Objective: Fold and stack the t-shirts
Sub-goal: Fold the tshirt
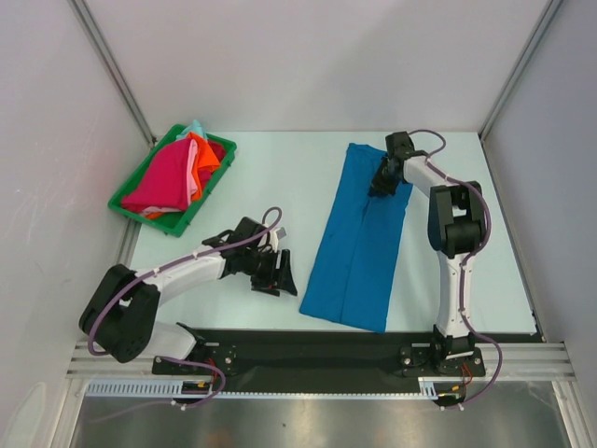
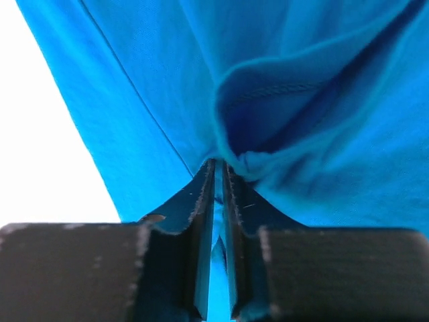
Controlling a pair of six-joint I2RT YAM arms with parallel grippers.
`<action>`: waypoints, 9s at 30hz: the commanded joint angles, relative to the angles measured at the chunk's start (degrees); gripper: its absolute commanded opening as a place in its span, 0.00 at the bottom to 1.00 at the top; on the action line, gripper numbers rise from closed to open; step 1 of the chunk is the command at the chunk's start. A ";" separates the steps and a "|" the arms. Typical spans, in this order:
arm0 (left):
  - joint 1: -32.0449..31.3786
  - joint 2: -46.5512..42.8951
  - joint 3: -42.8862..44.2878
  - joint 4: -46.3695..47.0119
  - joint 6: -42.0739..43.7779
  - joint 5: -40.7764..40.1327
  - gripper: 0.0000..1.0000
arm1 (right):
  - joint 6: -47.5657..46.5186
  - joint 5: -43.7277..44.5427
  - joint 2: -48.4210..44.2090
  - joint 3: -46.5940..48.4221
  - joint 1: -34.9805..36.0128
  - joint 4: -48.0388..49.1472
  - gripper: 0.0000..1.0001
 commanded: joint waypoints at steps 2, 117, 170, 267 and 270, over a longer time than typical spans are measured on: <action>0.54 -0.19 1.63 -0.25 2.45 0.56 0.68 | -3.10 0.57 -1.60 5.69 0.19 -4.34 0.20; 6.52 59.14 73.08 16.35 -23.83 14.71 0.01 | -10.05 -21.50 -19.03 -18.82 -16.07 -8.92 0.00; 4.76 42.52 53.92 -2.61 8.16 -0.40 0.70 | -10.75 -24.48 -37.74 -45.26 -16.33 -1.71 0.64; 2.21 33.74 42.58 5.21 -1.68 8.21 0.35 | -10.92 -16.41 -3.81 -3.98 -8.77 -3.19 0.23; 2.21 33.48 42.50 5.03 -1.77 8.12 0.35 | -11.19 -15.61 -5.30 -2.56 -8.42 -4.43 0.26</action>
